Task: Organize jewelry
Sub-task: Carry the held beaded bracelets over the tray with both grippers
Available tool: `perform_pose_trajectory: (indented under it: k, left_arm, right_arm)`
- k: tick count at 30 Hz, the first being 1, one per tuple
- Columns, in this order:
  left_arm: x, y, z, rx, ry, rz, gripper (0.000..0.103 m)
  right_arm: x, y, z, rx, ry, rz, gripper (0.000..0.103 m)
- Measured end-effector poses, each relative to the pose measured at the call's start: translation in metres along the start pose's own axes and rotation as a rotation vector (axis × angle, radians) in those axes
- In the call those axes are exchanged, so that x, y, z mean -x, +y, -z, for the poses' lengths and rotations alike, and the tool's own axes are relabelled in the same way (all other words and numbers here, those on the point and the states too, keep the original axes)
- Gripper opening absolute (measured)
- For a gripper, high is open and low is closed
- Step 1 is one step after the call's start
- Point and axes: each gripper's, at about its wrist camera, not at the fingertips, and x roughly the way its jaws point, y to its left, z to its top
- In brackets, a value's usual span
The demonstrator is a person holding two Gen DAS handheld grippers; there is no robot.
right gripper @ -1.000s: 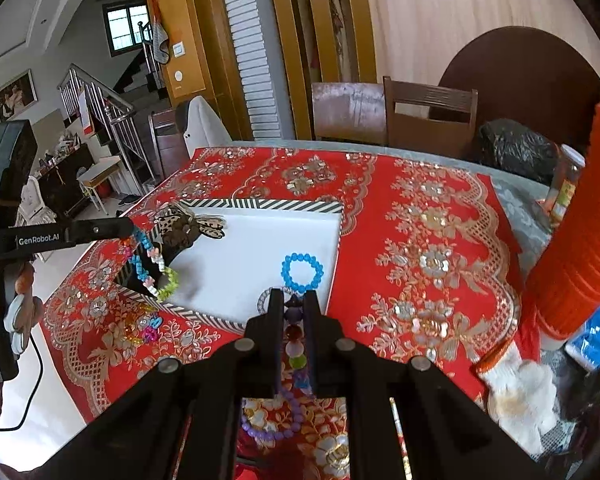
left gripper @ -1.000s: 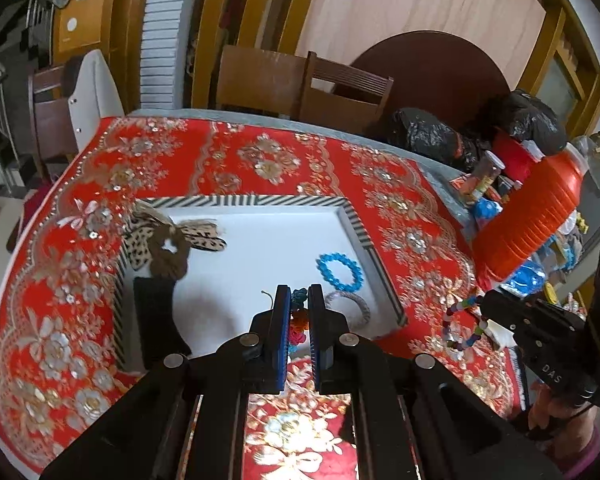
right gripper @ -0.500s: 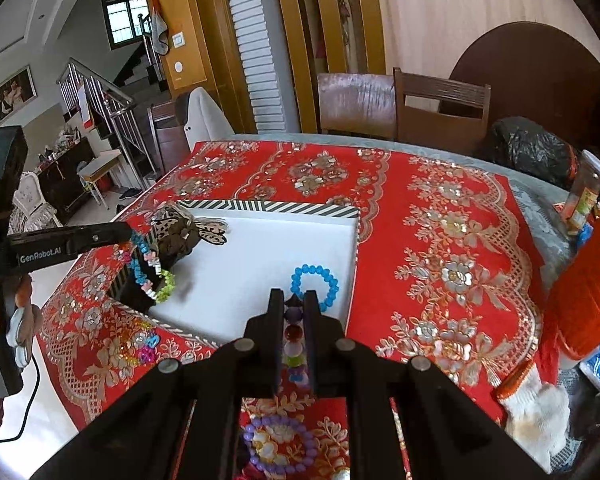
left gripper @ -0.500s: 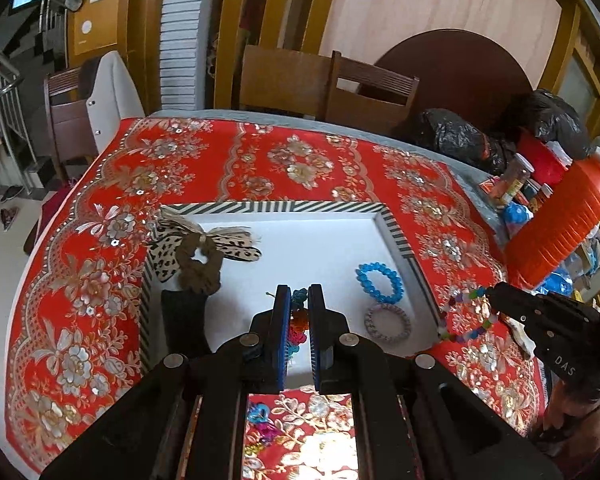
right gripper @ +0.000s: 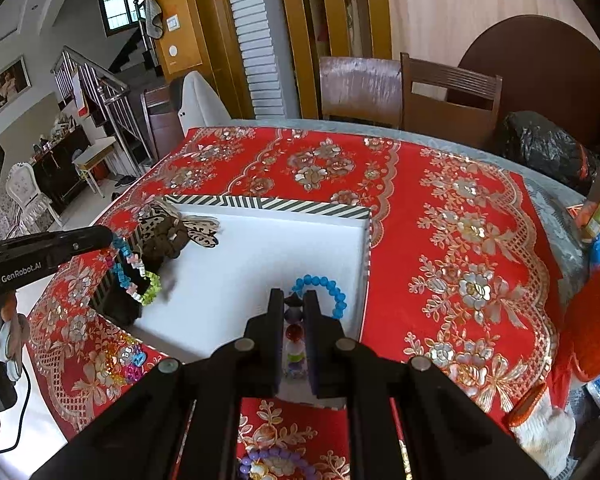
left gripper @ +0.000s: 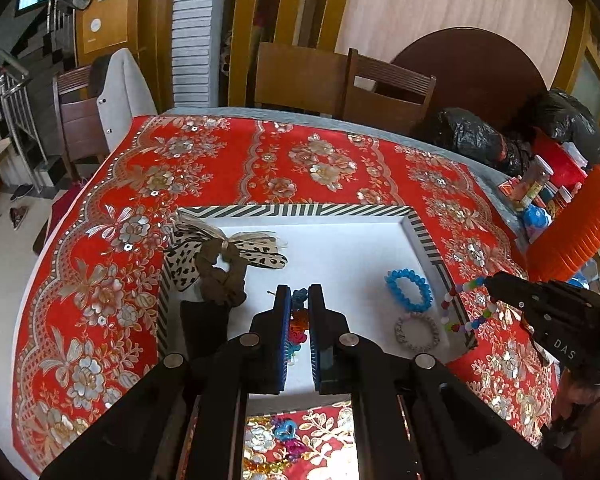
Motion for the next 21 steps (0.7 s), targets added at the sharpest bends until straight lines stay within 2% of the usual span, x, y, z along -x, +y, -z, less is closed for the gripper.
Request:
perform_pose_trajectory:
  k: [14, 17, 21]
  left_arm:
    - [-0.007, 0.002, -0.018, 0.006, -0.013, 0.023, 0.008]
    - [-0.017, 0.008, -0.023, 0.023, 0.009, 0.054, 0.008]
    - [-0.034, 0.018, -0.023, 0.06, 0.045, 0.056, 0.008]
  right_arm:
    - [-0.021, 0.012, -0.022, 0.037, 0.02, -0.003, 0.009]
    - [-0.031, 0.013, -0.03, 0.031, 0.033, -0.003, 0.009]
    - [-0.05, 0.017, -0.04, 0.043, 0.056, -0.002, 0.009]
